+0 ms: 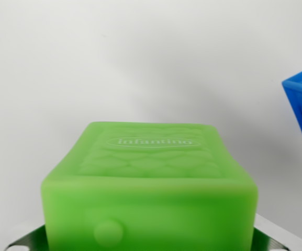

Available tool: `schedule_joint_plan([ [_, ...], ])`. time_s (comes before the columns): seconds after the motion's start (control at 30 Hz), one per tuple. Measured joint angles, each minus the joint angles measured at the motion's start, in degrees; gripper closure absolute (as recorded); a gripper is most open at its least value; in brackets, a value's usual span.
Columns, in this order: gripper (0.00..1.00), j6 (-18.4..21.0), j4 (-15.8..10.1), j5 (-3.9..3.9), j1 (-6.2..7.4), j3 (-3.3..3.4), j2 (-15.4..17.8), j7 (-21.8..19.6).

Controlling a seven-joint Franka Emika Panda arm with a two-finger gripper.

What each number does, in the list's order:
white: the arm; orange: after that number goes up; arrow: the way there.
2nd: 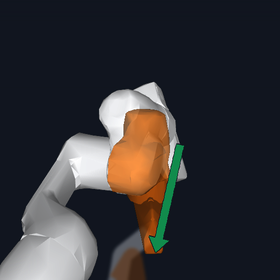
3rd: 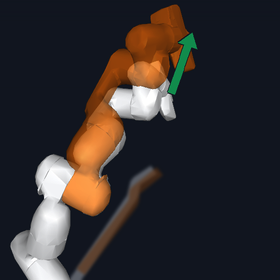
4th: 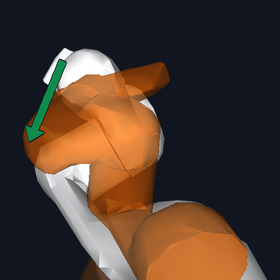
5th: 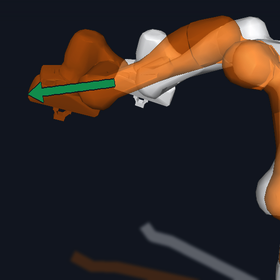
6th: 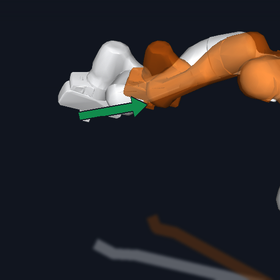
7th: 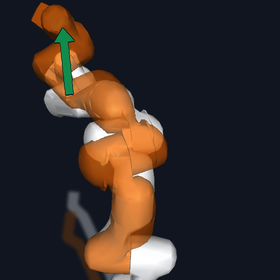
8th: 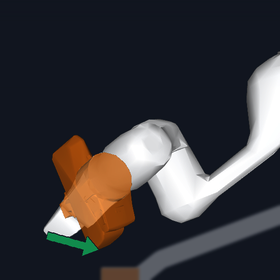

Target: Stack cube

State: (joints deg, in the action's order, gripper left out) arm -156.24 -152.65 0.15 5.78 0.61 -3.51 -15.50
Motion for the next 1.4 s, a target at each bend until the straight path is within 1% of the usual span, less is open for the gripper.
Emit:
schedule_joint_plan([
  [1.4,1.00,5.96,6.24,-0.39,-1.53,2.82,-0.14,-13.91],
])
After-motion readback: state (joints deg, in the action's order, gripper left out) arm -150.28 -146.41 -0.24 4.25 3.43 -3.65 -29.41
